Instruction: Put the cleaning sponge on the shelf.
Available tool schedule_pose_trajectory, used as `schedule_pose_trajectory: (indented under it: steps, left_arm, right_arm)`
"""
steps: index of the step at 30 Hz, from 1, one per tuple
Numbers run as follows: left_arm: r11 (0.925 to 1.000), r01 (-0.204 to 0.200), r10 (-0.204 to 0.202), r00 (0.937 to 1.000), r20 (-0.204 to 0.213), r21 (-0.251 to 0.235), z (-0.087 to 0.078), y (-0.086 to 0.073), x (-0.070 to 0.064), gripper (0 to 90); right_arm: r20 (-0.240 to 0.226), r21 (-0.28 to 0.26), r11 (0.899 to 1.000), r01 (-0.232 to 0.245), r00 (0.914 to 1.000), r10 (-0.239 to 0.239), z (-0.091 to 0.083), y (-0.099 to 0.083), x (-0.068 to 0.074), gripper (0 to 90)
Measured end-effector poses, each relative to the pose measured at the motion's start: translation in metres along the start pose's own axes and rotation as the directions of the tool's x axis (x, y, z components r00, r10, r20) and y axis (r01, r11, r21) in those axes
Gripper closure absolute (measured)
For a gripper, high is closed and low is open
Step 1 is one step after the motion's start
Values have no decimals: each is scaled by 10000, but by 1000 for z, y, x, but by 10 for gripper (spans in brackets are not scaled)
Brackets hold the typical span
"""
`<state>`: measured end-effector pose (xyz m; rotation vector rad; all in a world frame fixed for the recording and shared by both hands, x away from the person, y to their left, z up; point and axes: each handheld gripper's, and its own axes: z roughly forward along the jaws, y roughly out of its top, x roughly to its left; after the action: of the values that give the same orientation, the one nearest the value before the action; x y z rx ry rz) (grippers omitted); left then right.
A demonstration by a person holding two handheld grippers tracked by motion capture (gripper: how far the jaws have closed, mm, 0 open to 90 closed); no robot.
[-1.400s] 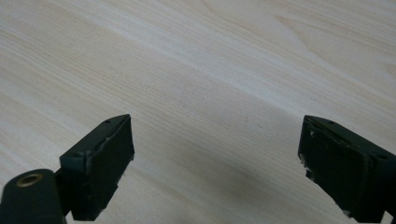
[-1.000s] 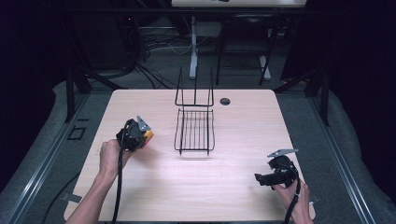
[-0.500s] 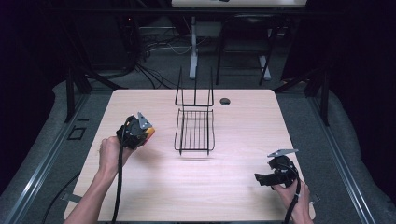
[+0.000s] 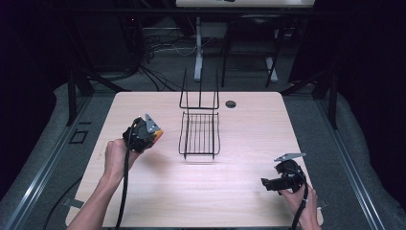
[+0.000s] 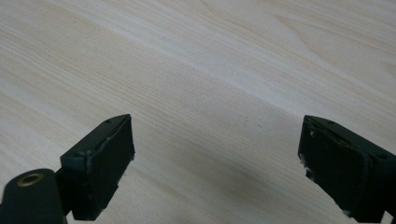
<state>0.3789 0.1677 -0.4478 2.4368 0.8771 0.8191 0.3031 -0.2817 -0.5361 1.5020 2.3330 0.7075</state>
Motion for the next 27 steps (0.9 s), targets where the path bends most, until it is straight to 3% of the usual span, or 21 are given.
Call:
schedule_pose_trajectory:
  steps: [13,27]
  left_arm:
    - [9996,-191,192,9998,59,-208,-2,9,-7,790]
    - [9984,-410,417,9990,174,-387,-1,18,-16,787]
  right_arm:
    - [176,160,9998,155,9997,-158,-2,1,-1,104]
    - [37,43,10000,57,10000,-57,-1,0,-1,104]
